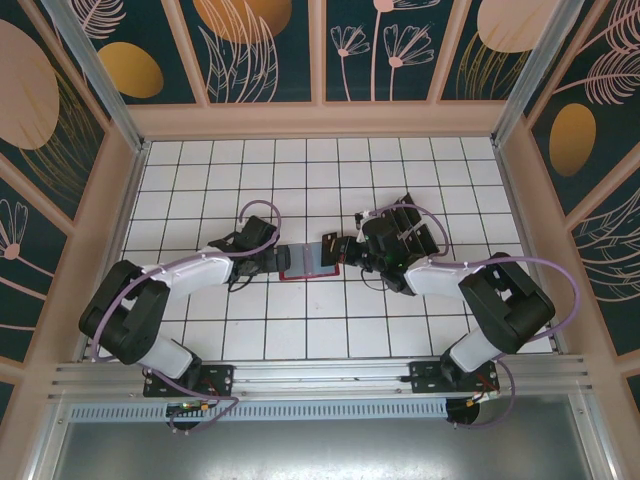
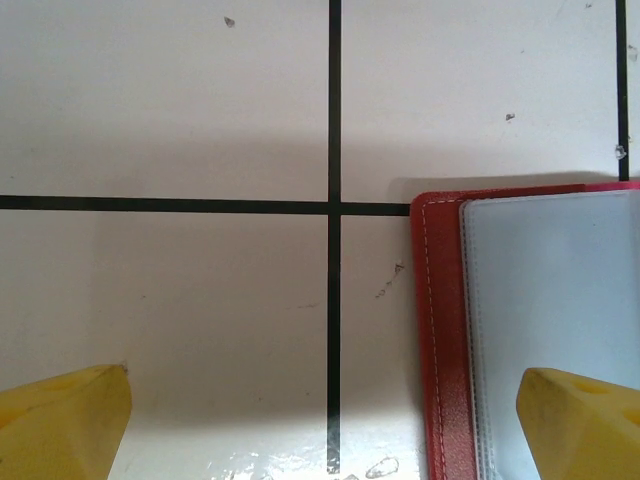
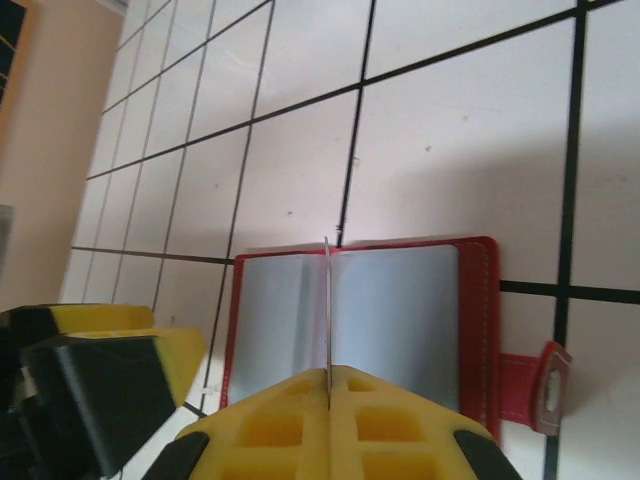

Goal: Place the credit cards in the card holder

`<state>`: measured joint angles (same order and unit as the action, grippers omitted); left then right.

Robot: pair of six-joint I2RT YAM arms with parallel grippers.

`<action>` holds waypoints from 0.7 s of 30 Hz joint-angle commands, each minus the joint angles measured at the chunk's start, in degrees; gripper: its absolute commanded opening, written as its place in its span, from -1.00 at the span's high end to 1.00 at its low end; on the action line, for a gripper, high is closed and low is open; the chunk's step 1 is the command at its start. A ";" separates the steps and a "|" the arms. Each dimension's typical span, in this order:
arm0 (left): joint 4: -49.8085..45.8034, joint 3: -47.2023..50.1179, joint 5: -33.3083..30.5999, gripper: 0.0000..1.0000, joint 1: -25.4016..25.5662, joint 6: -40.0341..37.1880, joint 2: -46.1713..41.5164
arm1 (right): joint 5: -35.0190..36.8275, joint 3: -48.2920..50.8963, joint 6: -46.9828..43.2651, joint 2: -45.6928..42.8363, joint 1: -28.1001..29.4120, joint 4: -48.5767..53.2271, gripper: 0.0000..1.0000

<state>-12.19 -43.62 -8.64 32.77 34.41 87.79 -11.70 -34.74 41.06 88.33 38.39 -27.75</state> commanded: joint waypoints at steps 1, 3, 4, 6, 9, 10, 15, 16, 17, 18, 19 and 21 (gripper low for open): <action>1.19 -1.47 0.56 -0.97 0.00 -1.41 1.27 | -2.29 0.81 1.29 1.02 -0.25 -5.87 1.00; 1.29 -1.47 0.31 -0.97 0.01 -1.56 1.91 | -2.99 1.20 1.95 1.63 -0.25 -7.63 1.00; 1.29 -1.56 0.13 -0.97 0.01 -1.71 2.34 | -3.35 1.41 2.34 1.93 -0.25 -8.66 1.00; 1.29 -1.78 -0.31 -0.97 0.01 -1.81 3.20 | -4.16 1.84 3.05 2.80 -0.25 -10.74 1.00; 0.14 -2.17 -2.40 -0.97 0.25 -1.64 4.43 | -5.32 2.10 3.90 4.42 -0.16 -13.59 1.00; -0.48 -2.33 -3.22 -0.97 0.41 -1.54 4.81 | -5.67 2.28 4.09 5.08 -0.18 -14.61 1.00; -1.78 -2.14 -5.22 -0.97 0.93 -1.03 5.75 | -6.22 2.75 4.19 7.58 -0.16 -18.28 1.00; -1.75 -1.94 -5.39 -0.97 0.97 -0.85 5.72 | -6.47 2.84 4.20 8.02 -0.16 -19.08 1.00; -1.71 -1.81 -5.57 -0.97 0.89 -0.76 5.72 | -6.62 2.92 4.16 8.32 -0.16 -19.70 1.00; -1.70 -1.61 -5.59 -0.97 1.05 -0.67 5.73 | -6.82 3.09 4.26 8.89 -0.16 -20.61 1.00; -1.70 -1.48 -5.60 -0.97 1.04 -0.66 5.82 | -6.92 3.14 4.42 9.29 -0.12 -21.42 1.00; -1.55 -1.39 -5.67 -0.97 1.01 -0.57 6.03 | -7.17 3.19 4.58 10.05 -0.16 -22.64 1.00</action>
<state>-11.90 -44.80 -12.67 33.54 33.65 92.79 -17.78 -32.10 45.32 97.03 38.35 -45.10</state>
